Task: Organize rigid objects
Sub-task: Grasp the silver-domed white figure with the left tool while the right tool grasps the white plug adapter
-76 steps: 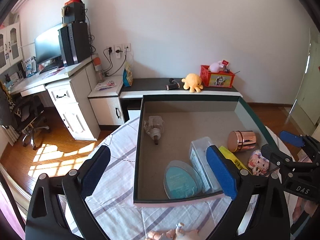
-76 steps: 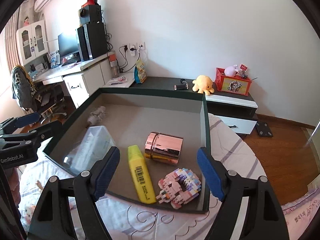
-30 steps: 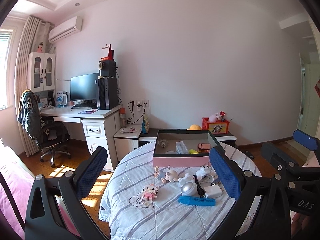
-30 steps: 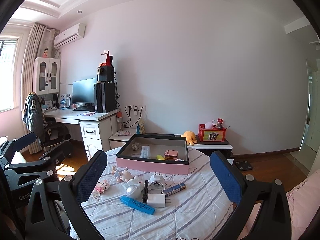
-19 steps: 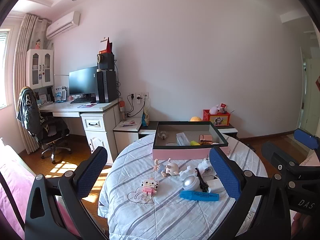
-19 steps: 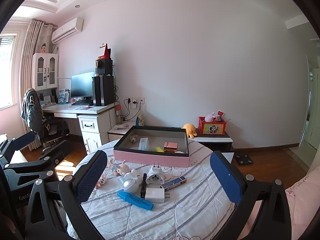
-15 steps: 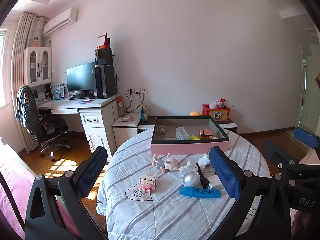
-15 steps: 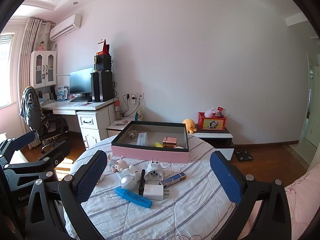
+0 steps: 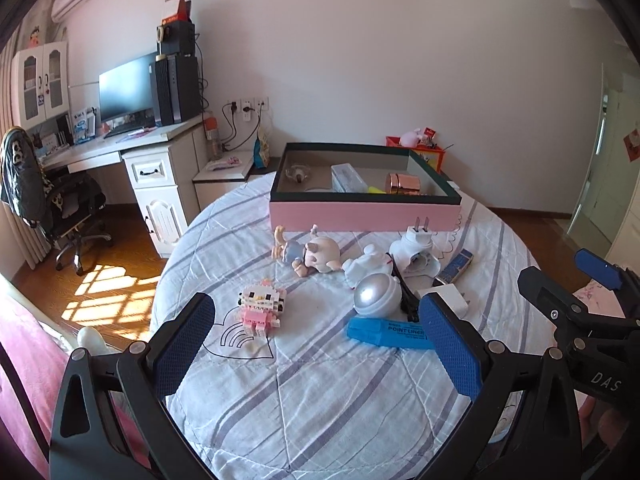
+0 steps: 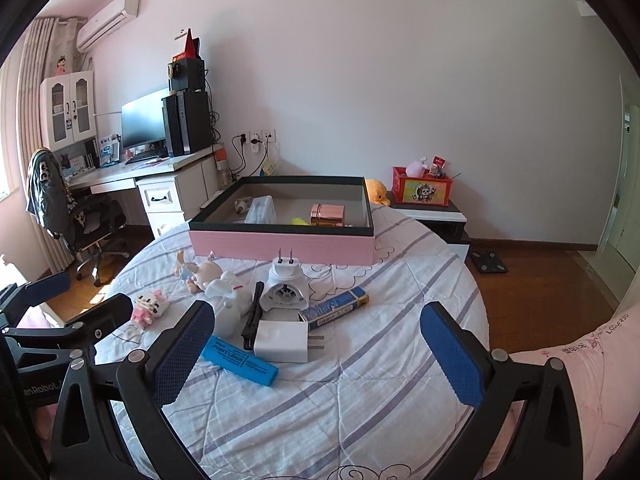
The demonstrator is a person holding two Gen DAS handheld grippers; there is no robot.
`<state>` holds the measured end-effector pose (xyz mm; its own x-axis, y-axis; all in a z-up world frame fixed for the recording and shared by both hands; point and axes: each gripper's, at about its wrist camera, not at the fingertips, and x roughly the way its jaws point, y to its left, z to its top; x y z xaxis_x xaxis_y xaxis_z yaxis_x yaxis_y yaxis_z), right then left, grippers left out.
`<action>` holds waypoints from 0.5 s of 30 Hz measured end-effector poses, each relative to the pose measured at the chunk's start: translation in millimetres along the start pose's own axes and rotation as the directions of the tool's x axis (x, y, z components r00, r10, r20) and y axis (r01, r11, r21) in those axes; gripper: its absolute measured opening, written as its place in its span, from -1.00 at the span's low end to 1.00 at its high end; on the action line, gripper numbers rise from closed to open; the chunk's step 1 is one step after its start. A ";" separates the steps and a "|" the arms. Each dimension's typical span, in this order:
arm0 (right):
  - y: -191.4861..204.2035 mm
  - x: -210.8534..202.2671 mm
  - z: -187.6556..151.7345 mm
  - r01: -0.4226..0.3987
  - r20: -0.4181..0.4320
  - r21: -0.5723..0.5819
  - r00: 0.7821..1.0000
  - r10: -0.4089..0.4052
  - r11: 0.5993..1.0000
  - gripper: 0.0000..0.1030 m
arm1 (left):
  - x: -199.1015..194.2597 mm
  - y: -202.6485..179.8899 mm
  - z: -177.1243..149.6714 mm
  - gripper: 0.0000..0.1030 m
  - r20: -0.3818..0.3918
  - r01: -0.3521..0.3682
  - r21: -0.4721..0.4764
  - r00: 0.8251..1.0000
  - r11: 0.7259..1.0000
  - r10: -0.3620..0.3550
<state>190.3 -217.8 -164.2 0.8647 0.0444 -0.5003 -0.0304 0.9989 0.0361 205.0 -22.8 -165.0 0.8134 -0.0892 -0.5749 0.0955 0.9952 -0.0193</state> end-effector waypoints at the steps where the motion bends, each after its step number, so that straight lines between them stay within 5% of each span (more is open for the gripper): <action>1: -2.9 6.2 -2.5 0.005 -0.016 0.007 1.000 -0.005 1.000 1.00 | 5.8 2.2 -1.2 1.00 -0.014 -0.004 -0.003 1.000 1.000 0.004; 10: -18.9 50.4 -18.7 0.017 -0.107 0.039 0.994 -0.013 0.999 1.00 | 44.9 31.1 -7.5 1.00 -0.097 -0.067 -0.045 0.993 0.997 0.062; 15: -25.3 67.1 -23.7 0.024 -0.137 0.053 0.990 -0.016 0.998 1.00 | 58.2 31.5 -11.2 1.00 -0.125 -0.014 -0.066 0.992 0.998 0.006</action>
<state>237.2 -239.8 -219.2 0.7882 0.0302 -0.6147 0.0167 0.9974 0.0703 248.9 3.8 -208.2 0.7355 -0.0777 -0.6731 0.0457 0.9968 -0.0652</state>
